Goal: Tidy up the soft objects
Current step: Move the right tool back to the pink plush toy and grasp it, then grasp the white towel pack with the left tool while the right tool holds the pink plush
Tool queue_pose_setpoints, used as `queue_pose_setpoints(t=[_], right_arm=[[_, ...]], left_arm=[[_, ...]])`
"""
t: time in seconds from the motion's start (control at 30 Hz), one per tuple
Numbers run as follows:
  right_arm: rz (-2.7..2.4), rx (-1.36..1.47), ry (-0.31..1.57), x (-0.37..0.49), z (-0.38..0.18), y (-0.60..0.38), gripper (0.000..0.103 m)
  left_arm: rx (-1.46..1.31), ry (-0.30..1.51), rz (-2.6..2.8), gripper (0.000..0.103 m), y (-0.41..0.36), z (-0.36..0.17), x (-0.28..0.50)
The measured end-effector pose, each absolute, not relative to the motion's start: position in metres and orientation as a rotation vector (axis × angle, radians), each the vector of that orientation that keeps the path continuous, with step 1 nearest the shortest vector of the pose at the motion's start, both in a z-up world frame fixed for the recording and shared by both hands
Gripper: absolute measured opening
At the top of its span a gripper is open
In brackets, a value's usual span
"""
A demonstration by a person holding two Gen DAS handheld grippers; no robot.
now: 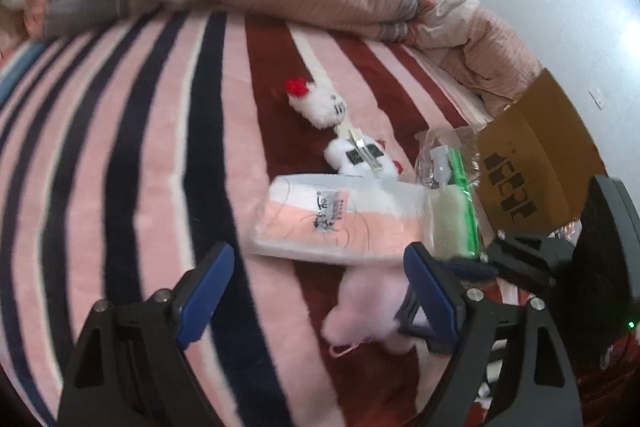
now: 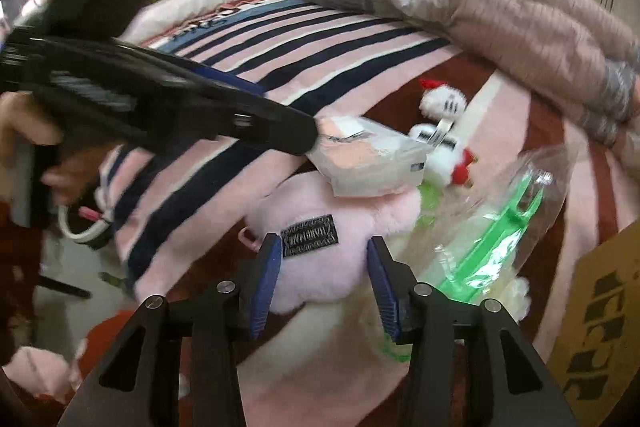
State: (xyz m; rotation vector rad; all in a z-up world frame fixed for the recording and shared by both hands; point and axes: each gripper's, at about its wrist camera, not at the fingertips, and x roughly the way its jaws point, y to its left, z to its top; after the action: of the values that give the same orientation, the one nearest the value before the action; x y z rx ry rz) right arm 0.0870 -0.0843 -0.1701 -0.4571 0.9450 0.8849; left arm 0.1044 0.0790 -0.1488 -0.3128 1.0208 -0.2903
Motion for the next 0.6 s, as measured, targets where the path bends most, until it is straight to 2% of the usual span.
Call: queue_pose_setpoints(t=[0.13, 0.2, 0.27, 0.6], right_arm=[[0.885, -0.427, 0.966, 0.092, -0.174, -0.089, 0.044], [0.883, -0.417, 0.966, 0.092, -0.176, -0.09, 0.06], [0.895, -0.416, 0.966, 0.091, -0.179, -0.087, 0.065], [0.878, -0.436, 0.955, 0.091, -0.19, -0.08, 0.065]], left_arm=[[-0.405, 1.073, -0.303, 0.085, 0.077, -0.166, 0.115], [-0.451, 1.084, -0.306, 0.085, 0.077, -0.172, 0.119], [-0.491, 1.096, -0.303, 0.085, 0.08, -0.18, 0.122], [-0.456, 1.072, -0.214, 0.085, 0.09, -0.176, 0.141]])
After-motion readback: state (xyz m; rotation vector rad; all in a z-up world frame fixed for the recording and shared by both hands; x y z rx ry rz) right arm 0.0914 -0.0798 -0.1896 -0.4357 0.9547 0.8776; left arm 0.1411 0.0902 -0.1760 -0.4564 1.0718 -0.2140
